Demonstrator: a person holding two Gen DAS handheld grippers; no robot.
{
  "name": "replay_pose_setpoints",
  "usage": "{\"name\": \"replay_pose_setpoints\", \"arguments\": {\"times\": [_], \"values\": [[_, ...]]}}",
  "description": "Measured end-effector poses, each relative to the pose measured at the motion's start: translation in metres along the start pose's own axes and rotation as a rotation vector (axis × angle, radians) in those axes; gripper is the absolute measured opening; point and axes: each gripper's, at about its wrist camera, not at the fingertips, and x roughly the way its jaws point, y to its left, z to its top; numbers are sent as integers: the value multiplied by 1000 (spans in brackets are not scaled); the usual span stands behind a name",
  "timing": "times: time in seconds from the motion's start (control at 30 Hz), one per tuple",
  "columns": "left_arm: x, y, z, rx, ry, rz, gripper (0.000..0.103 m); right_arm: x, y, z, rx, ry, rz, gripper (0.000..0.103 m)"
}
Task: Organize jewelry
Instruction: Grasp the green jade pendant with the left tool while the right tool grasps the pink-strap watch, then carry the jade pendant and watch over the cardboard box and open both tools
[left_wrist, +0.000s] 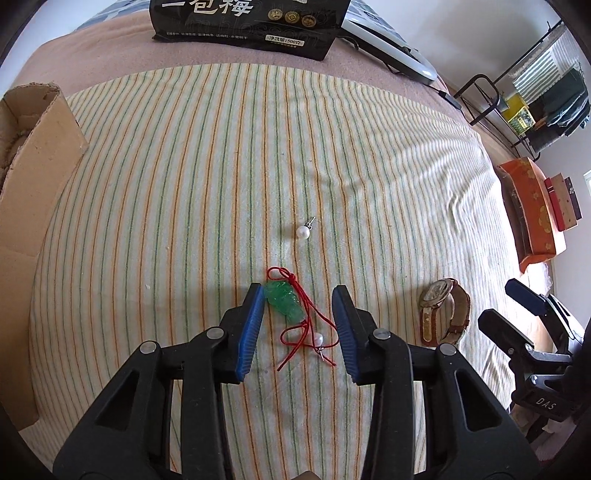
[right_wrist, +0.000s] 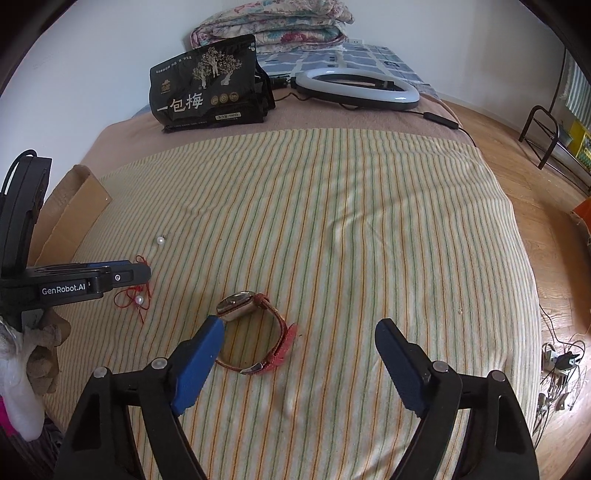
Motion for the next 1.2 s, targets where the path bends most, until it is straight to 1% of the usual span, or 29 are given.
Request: {"name": "replay_pose_setpoints", "arguments": {"times": [0.03,0.2,0.3,0.37,0.4,0.53,0.6,0.67,0.73,0.77,0.8,0.83,0.87,0.93,1.03,1.2], "values": [[2,0,0,0,5,7,36,1,0,0,1,5,1,83],[6,1,3,1,5,12,34,7,-1,0,12,22,6,76],[8,0,4,8,1,31,27,12,-3,0,34,39,22,72],[10,0,5,14,-6,48,21,17,-3,-1,50,59,39,66],[11,0,5,17,-9,53,19,20,-3,-2,55,69,46,65],[11,-3,5,41,-20,69,18,29,-2,-6,73,99,63,59],[11,-5,4,47,-25,75,18,32,-1,-7,75,107,63,52],[11,-5,4,49,-28,76,17,35,-1,-7,78,112,59,39],[11,-5,5,49,-29,74,17,36,-2,-8,85,115,66,32],[11,-5,4,49,-30,73,17,36,-3,-8,87,114,69,26],[10,-5,4,49,-30,72,17,36,-4,-7,91,111,76,22],[10,-5,5,49,-31,69,17,36,-4,-7,98,109,86,14],[9,-5,5,47,-31,64,17,36,-5,-6,101,106,89,11],[7,-4,5,42,-30,52,16,35,-3,-4,93,98,85,9],[2,-5,4,44,-34,28,16,32,1,0,76,84,79,9],[-13,-6,6,30,-63,-9,16,20,4,6,63,39,71,9]]}}
